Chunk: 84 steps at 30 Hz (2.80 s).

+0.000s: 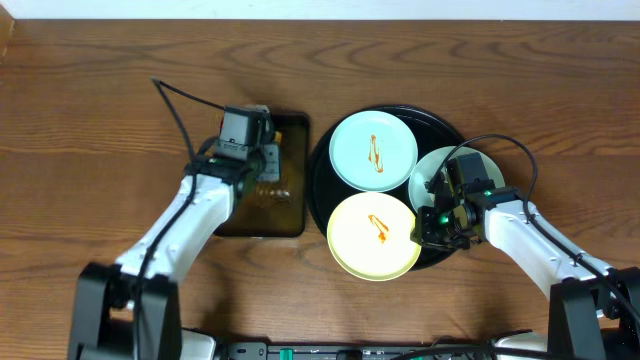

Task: Clean dirty plates on tray and stack at the side
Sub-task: 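Grasp the green sponge with the left gripper and lift it from the water, then scrub the yellow plate with the sponge held in the left gripper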

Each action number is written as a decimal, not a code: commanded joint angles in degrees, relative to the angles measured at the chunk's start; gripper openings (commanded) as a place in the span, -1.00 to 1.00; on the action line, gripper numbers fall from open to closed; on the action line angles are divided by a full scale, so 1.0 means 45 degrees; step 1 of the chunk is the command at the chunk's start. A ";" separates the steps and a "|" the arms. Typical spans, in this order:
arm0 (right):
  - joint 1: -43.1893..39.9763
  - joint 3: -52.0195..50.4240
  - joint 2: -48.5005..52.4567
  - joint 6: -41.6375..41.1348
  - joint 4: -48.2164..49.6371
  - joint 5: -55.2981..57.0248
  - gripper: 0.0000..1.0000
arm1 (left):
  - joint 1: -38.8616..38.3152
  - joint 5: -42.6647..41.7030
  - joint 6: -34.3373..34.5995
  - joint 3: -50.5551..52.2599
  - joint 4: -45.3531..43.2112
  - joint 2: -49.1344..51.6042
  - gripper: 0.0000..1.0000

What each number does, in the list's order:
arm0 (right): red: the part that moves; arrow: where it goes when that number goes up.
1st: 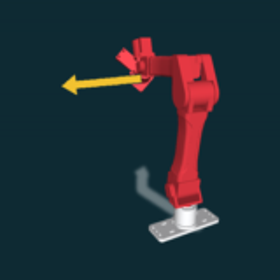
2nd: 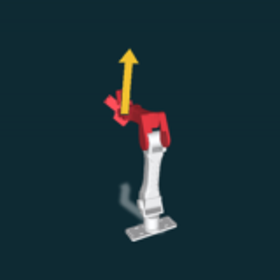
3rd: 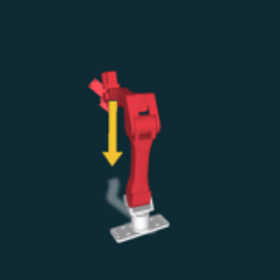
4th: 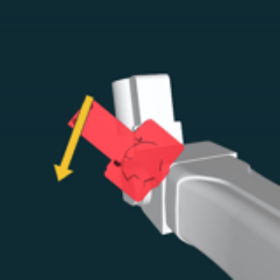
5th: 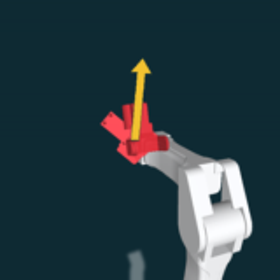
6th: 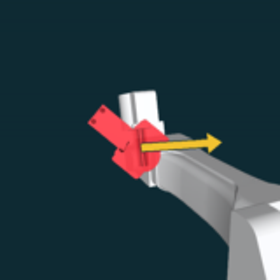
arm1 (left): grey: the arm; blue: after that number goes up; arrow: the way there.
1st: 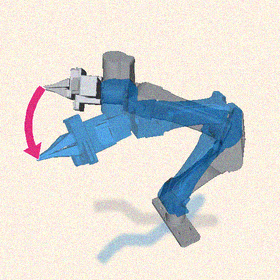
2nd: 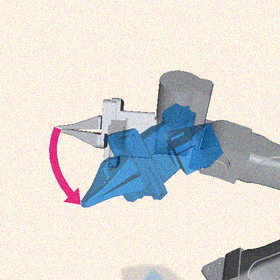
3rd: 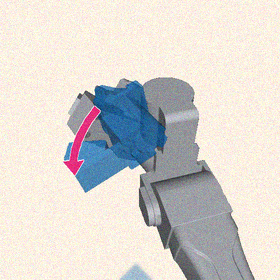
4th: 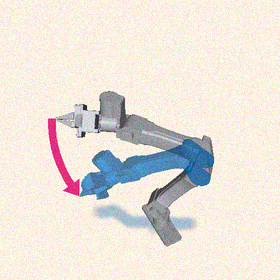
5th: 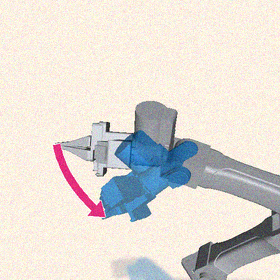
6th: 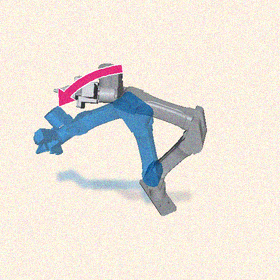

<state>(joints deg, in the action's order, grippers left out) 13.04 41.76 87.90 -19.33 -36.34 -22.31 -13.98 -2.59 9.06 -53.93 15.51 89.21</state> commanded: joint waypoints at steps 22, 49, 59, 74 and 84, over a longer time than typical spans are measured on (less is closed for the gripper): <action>0.0112 -0.0073 0.0053 -0.0131 0.0321 0.0005 -0.97 | 0.0053 0.0831 -0.0092 -0.0248 -0.2429 -0.2705 -0.85; 0.0112 -0.0073 0.0053 -0.0758 0.0554 0.0899 -0.98 | 0.0053 0.0821 -0.0049 -0.0233 -0.2234 -0.2662 -0.85; 0.0112 -0.0073 0.0053 -0.1350 0.1681 0.1394 -0.97 | 0.0005 0.0277 0.1273 -0.0233 -0.0015 -0.1326 -0.85; 0.0112 -0.0073 0.0053 -0.1797 0.1846 0.1899 -0.98 | 0.0005 -0.2249 0.1302 -0.0233 0.0457 -0.0248 -0.85; 0.0121 -0.0073 0.0053 -0.1787 0.1841 0.1851 -0.98 | -0.0253 -0.5979 0.1161 -0.0233 0.0151 -0.0253 -0.85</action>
<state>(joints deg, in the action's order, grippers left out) 13.47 41.50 87.90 -26.15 -28.23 -15.92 -14.13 -20.10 14.79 -53.95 16.47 88.36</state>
